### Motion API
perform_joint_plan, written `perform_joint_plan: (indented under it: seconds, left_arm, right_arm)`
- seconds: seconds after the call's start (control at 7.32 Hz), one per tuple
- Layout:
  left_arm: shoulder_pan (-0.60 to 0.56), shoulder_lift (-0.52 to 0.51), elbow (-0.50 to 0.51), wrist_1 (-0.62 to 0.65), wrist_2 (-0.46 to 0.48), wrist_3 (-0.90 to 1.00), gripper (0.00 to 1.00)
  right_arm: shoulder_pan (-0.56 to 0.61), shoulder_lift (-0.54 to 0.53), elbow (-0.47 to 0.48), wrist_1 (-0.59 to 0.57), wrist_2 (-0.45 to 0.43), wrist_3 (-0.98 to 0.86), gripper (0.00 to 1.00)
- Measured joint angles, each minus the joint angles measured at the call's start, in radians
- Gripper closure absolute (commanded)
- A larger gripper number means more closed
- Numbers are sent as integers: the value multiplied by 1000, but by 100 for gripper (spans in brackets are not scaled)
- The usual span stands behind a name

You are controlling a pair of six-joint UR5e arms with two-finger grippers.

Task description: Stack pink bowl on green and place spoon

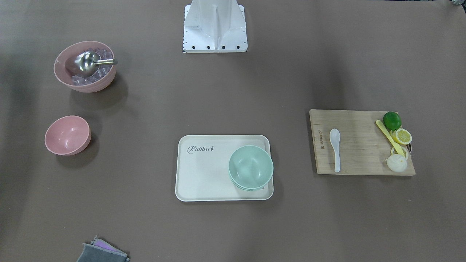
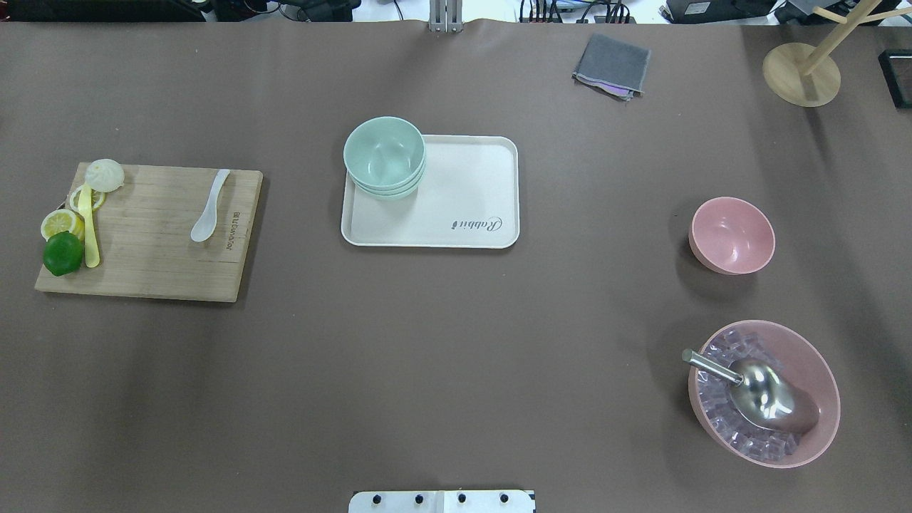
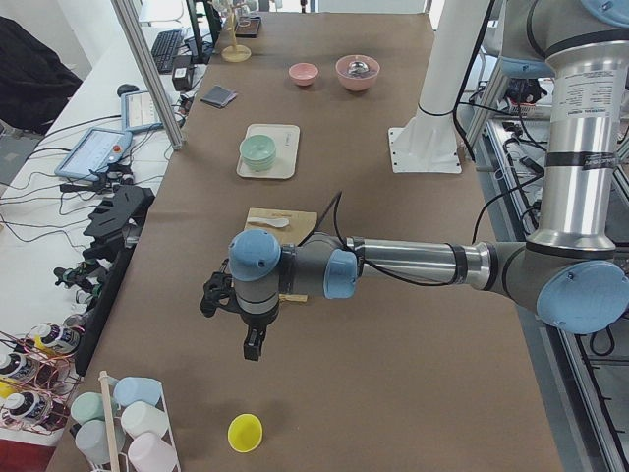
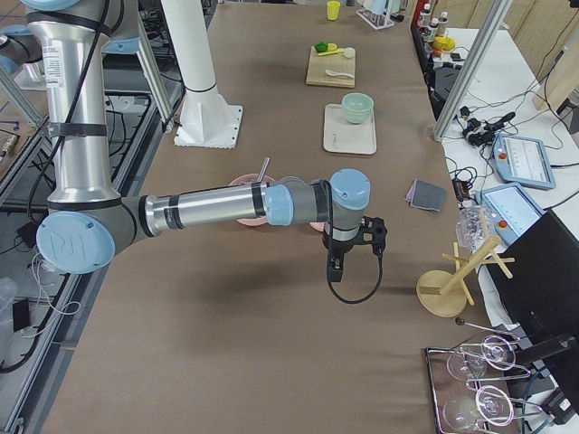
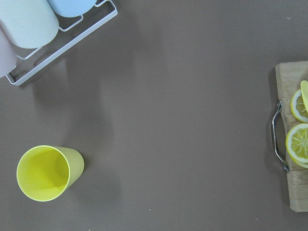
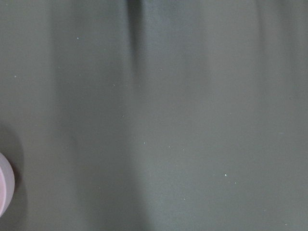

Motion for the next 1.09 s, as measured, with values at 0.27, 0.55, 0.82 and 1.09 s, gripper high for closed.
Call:
perform_joint_plan:
  seconds: [0.27,0.55,0.82,1.09]
  left_arm:
    - [-1,-1,-17,11,1,1,2]
    - [-1,5,-24,12,1,1,2]
    - [-1,3,-27,11,0,1,2]
    - [0,3,-26,12,-1,0,2]
  right_arm:
    - [0,4,-3,0,2,3,0]
    - [0,7,0,0,4,5,0]
    - [0,9,0,0,7,6,0]
    - [0,12,7,0,8,9,0]
